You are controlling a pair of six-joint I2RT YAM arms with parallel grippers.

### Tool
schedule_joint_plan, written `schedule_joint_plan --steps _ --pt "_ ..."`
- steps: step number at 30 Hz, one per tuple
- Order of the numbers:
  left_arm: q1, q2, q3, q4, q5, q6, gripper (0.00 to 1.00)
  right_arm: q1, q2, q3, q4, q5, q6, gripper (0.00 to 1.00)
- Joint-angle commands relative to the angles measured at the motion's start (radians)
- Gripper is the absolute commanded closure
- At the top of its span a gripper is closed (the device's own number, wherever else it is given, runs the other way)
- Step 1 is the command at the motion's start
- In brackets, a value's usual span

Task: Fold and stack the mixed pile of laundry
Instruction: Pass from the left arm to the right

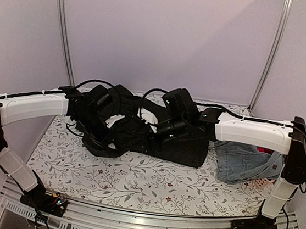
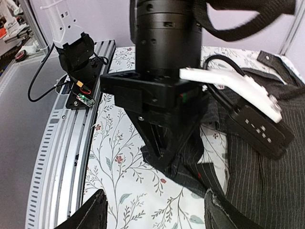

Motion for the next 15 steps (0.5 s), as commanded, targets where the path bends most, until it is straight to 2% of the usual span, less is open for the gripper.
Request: schedule_joint_plan --steps 1,15 --pt "0.025 -0.001 0.009 -0.007 0.149 0.072 0.99 0.044 0.051 0.029 0.103 0.085 -0.164 0.31" --pt "0.053 -0.015 -0.024 -0.001 0.273 0.14 0.94 0.081 0.151 0.05 0.103 0.175 -0.335 0.27"
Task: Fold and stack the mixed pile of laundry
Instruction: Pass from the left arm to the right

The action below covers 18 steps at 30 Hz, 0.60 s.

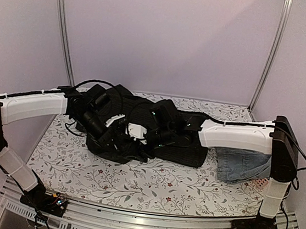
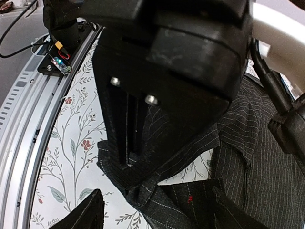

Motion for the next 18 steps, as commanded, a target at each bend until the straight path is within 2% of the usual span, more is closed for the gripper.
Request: schedule_joint_plan --steps 1,3,5,7,9,10,13,16,18 --pt "0.014 -0.016 -0.017 0.001 0.057 0.032 0.94 0.011 0.024 0.026 0.019 0.053 -0.07 0.27" --pt "0.019 -0.015 -0.017 0.005 0.063 0.034 0.94 0.017 0.038 0.037 0.011 0.07 -0.08 0.33" --pt "0.023 -0.014 -0.015 0.008 0.063 0.034 0.94 0.025 0.046 0.043 0.008 0.078 -0.083 0.45" --pt "0.037 -0.018 -0.011 0.011 0.059 0.029 0.94 0.032 0.055 0.056 0.002 0.078 -0.083 0.66" --pt "0.063 -0.03 -0.008 0.023 0.038 0.013 0.91 0.036 0.058 0.078 -0.006 0.068 -0.07 0.93" --pt "0.082 -0.04 -0.006 0.026 0.026 0.004 0.86 0.035 0.061 0.091 -0.01 0.063 -0.061 0.99" --pt "0.161 -0.109 0.026 0.058 -0.06 -0.051 0.65 0.035 0.06 0.131 -0.011 0.038 -0.006 1.0" --pt "0.268 -0.194 0.067 0.1 -0.194 -0.133 0.3 0.026 0.057 0.19 -0.007 -0.004 0.082 1.0" --pt "0.333 -0.221 0.075 0.121 -0.246 -0.191 0.13 0.005 0.058 0.238 0.003 -0.042 0.191 1.0"
